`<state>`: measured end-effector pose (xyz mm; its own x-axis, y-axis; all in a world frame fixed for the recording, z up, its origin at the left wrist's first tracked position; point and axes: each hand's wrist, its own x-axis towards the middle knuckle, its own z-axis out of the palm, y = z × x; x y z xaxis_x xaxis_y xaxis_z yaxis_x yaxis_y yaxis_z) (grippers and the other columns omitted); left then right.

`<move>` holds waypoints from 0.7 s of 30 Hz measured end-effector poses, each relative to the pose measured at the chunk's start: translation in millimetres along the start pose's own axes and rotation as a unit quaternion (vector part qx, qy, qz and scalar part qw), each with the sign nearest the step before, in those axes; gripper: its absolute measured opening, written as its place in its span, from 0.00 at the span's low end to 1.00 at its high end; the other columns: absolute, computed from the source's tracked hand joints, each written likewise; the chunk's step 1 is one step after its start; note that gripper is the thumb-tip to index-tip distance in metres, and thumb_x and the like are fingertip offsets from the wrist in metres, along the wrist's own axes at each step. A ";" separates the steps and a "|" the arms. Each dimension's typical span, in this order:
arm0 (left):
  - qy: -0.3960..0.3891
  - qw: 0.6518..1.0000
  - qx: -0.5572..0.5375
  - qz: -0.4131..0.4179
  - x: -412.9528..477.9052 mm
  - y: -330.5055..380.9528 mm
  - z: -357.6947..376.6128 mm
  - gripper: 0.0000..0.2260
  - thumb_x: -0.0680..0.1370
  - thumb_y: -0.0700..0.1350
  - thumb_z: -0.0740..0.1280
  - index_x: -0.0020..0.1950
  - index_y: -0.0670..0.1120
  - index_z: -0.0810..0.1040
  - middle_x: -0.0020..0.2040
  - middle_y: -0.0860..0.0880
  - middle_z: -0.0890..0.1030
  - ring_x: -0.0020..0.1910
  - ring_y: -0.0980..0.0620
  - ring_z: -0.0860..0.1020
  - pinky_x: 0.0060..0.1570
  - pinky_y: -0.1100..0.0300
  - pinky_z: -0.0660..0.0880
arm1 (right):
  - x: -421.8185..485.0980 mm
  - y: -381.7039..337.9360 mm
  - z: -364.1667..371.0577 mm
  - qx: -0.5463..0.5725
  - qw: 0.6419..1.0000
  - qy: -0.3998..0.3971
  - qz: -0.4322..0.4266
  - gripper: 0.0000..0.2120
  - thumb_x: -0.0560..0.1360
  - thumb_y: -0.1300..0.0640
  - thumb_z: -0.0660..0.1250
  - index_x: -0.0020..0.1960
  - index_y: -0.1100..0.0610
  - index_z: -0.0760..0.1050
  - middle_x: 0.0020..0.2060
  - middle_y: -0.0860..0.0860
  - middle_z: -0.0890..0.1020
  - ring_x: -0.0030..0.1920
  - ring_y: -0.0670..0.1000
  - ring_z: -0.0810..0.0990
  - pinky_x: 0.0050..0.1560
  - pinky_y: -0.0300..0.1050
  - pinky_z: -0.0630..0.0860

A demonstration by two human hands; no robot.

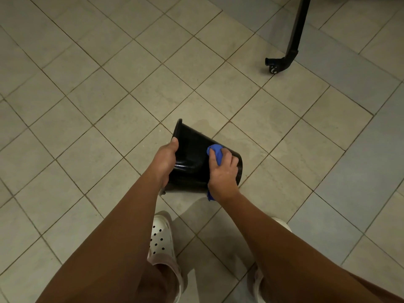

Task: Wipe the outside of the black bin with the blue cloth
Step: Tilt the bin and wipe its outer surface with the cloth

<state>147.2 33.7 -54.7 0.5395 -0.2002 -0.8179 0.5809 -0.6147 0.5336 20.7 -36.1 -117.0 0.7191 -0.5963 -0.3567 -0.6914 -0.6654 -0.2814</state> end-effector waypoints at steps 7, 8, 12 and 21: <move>0.005 1.000 0.016 0.011 1.6 0.2 2.4 0.25 0.83 0.62 0.53 0.69 0.46 0.72 0.60 0.42 0.78 0.59 0.41 0.76 0.63 0.43 0.71 | 17.4 29.8 -0.4 0.150 0.985 0.015 0.081 0.29 0.77 0.53 0.61 0.74 0.49 0.52 0.68 0.55 0.55 0.62 0.51 0.59 0.65 0.48 0.61; 0.004 1.000 0.018 0.014 1.3 0.1 2.4 0.24 0.83 0.62 0.53 0.70 0.46 0.72 0.61 0.42 0.78 0.60 0.41 0.76 0.63 0.43 0.71 | 18.7 36.1 0.6 0.175 0.978 0.022 0.115 0.25 0.79 0.52 0.59 0.73 0.48 0.54 0.67 0.54 0.57 0.58 0.48 0.60 0.62 0.47 0.62; -0.004 1.000 0.021 0.013 3.9 0.7 1.3 0.25 0.83 0.62 0.53 0.72 0.47 0.70 0.64 0.42 0.77 0.62 0.40 0.75 0.64 0.42 0.70 | 10.2 32.0 1.8 0.120 0.986 0.001 0.115 0.36 0.74 0.53 0.67 0.74 0.50 0.49 0.68 0.55 0.52 0.61 0.53 0.57 0.65 0.47 0.62; -0.009 0.999 0.035 0.025 6.3 0.8 0.6 0.25 0.83 0.61 0.53 0.74 0.47 0.69 0.67 0.42 0.75 0.66 0.40 0.73 0.70 0.40 0.67 | 15.6 34.3 -4.1 0.134 0.986 -0.003 0.098 0.31 0.75 0.60 0.62 0.74 0.50 0.53 0.68 0.59 0.54 0.65 0.58 0.55 0.65 0.53 0.60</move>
<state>150.8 31.5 -59.6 0.5549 -0.2450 -0.7950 0.5101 -0.6547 0.5578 8.5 -70.1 -128.5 0.5693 -0.6991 -0.4325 -0.8117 -0.3945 -0.4308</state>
